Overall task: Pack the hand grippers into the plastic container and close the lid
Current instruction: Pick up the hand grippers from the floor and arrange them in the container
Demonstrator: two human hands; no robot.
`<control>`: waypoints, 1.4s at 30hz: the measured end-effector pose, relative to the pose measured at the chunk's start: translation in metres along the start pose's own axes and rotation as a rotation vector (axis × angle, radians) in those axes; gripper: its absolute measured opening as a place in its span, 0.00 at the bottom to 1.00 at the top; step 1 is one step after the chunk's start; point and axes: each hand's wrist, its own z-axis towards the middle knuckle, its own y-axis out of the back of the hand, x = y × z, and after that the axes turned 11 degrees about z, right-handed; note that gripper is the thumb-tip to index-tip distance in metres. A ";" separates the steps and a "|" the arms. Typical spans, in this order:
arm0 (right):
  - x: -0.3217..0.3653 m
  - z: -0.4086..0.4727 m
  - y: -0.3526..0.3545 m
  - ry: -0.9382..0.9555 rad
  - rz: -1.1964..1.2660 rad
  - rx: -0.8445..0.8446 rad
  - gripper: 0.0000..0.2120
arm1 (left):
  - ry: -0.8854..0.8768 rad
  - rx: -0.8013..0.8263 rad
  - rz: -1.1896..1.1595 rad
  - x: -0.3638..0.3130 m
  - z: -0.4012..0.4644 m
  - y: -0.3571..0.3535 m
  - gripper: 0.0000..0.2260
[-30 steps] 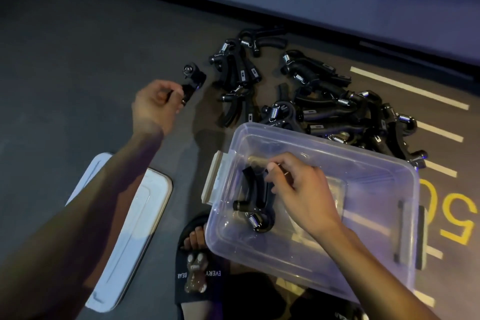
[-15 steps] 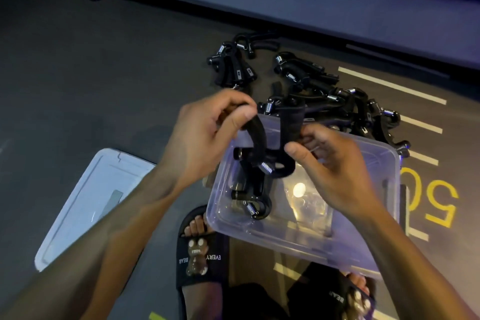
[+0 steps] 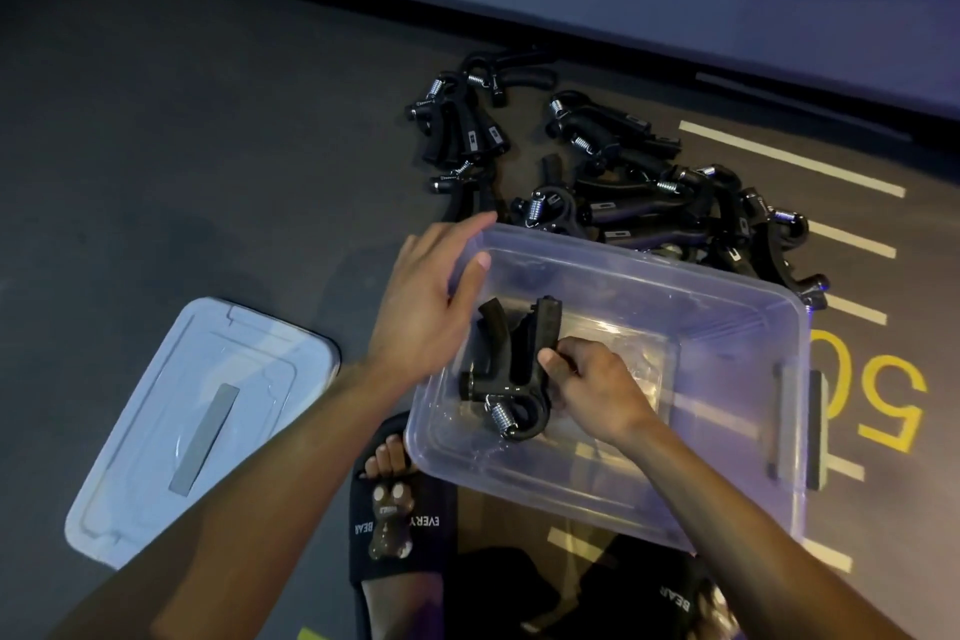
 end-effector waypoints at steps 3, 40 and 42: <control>0.000 0.005 -0.004 -0.020 -0.067 0.034 0.12 | 0.013 0.002 -0.022 0.000 0.000 0.000 0.17; 0.018 0.017 0.017 0.116 -0.386 -0.128 0.27 | 0.280 0.667 -0.193 0.047 0.108 -0.018 0.15; 0.019 0.015 0.016 0.102 -0.372 -0.117 0.26 | 0.296 0.728 -0.293 0.039 0.114 -0.024 0.18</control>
